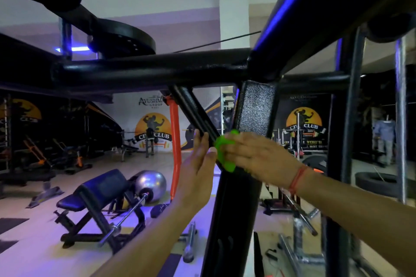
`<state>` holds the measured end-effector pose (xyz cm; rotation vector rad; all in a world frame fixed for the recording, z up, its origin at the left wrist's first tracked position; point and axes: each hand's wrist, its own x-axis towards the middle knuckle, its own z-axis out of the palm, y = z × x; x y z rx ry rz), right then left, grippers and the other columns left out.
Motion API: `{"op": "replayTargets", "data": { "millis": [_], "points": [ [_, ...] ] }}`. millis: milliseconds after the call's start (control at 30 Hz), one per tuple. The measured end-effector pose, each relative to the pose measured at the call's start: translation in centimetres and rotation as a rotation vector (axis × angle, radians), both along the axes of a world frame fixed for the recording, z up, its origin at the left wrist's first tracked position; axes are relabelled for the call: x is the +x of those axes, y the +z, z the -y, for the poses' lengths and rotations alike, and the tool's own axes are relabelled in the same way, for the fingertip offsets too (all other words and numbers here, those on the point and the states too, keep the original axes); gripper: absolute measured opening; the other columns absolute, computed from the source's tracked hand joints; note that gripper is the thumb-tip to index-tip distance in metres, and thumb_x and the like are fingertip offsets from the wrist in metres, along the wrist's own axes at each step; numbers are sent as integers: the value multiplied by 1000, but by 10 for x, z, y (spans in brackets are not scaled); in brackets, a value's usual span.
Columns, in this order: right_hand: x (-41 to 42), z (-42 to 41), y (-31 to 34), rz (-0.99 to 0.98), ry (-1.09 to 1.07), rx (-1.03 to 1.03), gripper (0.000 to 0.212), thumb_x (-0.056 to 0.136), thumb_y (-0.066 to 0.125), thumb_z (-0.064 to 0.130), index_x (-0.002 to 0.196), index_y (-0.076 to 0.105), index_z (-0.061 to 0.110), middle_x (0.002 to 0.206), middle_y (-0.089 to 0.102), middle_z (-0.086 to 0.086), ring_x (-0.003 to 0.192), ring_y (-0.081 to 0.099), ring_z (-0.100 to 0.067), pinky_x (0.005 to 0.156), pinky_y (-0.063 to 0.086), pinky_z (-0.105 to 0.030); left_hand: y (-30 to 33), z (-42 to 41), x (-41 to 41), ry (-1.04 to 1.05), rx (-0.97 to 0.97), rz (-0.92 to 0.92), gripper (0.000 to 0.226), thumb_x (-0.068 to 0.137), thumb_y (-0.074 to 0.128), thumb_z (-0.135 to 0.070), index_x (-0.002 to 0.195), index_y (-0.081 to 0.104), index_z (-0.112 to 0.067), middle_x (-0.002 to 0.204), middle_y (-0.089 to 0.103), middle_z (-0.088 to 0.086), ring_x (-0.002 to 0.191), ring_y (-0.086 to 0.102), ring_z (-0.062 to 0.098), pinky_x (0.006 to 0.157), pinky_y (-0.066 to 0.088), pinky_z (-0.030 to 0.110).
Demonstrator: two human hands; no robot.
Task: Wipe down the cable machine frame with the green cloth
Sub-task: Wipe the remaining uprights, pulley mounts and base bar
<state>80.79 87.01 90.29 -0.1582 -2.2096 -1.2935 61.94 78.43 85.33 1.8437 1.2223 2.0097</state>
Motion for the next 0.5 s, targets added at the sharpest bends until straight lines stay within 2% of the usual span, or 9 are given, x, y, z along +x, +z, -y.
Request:
{"op": "replayTargets", "data": {
  "millis": [67, 133, 200, 267, 300, 367, 433, 500],
  "points": [
    [14, -11, 28, -190, -39, -64, 53, 81, 45, 3, 129, 67, 10, 143, 59, -7, 141, 44, -34, 112, 41, -48, -7, -2, 8, 65, -15, -23, 64, 93, 49, -50, 150, 45, -20, 160, 21, -19, 141, 16, -19, 119, 18, 16],
    [21, -13, 30, -254, -64, -118, 60, 76, 43, 5, 133, 63, 7, 147, 55, -9, 143, 40, -36, 115, 36, -48, -15, -4, 21, 142, -19, -34, 73, 87, 45, -59, 149, 46, -20, 160, 19, -19, 135, 15, -28, 117, 16, 13],
    [24, -16, 14, -97, -36, -52, 62, 79, 46, 6, 140, 57, 8, 152, 49, -9, 148, 33, -34, 117, 32, -51, -20, -5, 34, 218, -33, -64, 69, 90, 42, -54, 150, 45, -21, 162, 19, -17, 132, 13, -30, 112, 14, 7],
    [36, -23, 15, 116, -9, 43, 55, 88, 54, 10, 144, 54, 13, 154, 48, -5, 149, 32, -30, 119, 30, -49, -25, -5, 44, 273, -52, -75, 68, 90, 41, -51, 152, 43, -21, 163, 20, -14, 143, 14, -16, 115, 13, 10],
    [40, -26, 27, 116, 7, 84, 52, 91, 60, 14, 143, 55, 15, 153, 49, -4, 148, 35, -29, 119, 31, -48, -27, -5, 48, 283, -58, -57, 68, 91, 42, -49, 152, 43, -20, 164, 20, -13, 146, 14, -10, 119, 12, 14],
    [43, -34, 57, -80, 31, 73, 50, 90, 67, 11, 139, 59, 13, 149, 54, -5, 143, 42, -32, 115, 37, -49, -27, -4, 56, 264, -46, 9, 59, 98, 50, -40, 151, 44, -14, 163, 21, -11, 149, 13, -5, 122, 12, 17],
    [39, -36, 69, -299, 48, 33, 50, 88, 68, 5, 138, 60, 8, 145, 56, -10, 140, 45, -36, 112, 40, -51, -29, -1, 62, 257, -55, 41, 47, 104, 52, -24, 149, 45, -10, 161, 24, -11, 148, 15, -5, 116, 11, 7],
    [28, -36, 46, -346, 128, 20, 44, 92, 63, 6, 135, 61, 3, 143, 58, -13, 139, 46, -37, 115, 37, -50, -34, 1, 64, 273, -92, 30, 43, 105, 49, -20, 147, 48, -10, 156, 29, -13, 147, 20, -4, 110, 12, 0]
  ]
}}
